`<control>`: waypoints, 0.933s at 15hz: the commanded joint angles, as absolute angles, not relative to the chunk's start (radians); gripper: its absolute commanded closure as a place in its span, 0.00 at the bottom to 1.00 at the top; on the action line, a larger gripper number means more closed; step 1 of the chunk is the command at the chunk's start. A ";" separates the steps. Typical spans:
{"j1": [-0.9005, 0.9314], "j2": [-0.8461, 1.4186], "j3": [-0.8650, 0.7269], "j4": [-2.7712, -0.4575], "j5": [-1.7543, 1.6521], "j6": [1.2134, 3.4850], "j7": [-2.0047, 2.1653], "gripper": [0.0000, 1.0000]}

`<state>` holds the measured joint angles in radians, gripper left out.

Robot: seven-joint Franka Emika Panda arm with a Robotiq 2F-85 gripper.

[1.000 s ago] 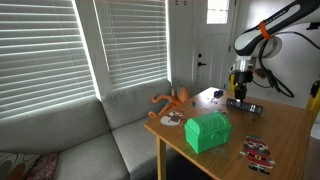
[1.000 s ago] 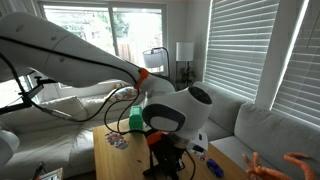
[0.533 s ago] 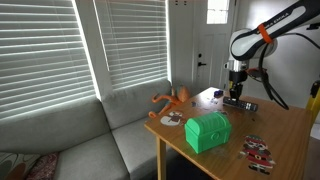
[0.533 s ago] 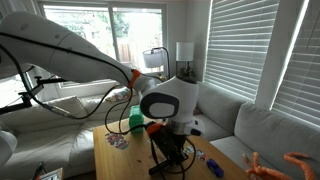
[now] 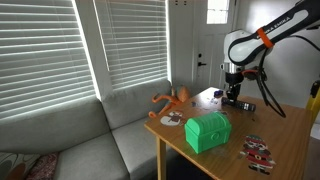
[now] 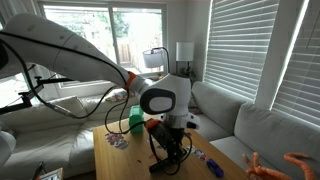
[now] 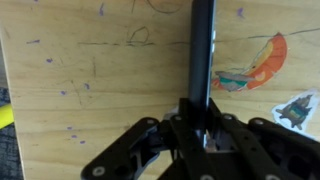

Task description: Flip the remote control over on the table

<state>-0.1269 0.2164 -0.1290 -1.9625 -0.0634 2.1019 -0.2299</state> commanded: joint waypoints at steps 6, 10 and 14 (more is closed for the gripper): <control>-0.105 0.203 -0.097 -2.003 -0.088 2.137 -0.171 0.46; -0.102 0.192 -0.090 -2.017 -0.086 2.151 -0.165 0.30; -0.103 0.176 -0.089 -2.024 -0.084 2.164 -0.167 0.01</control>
<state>-0.1050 0.2149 -0.0913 -1.9879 -0.0704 2.1380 -0.1882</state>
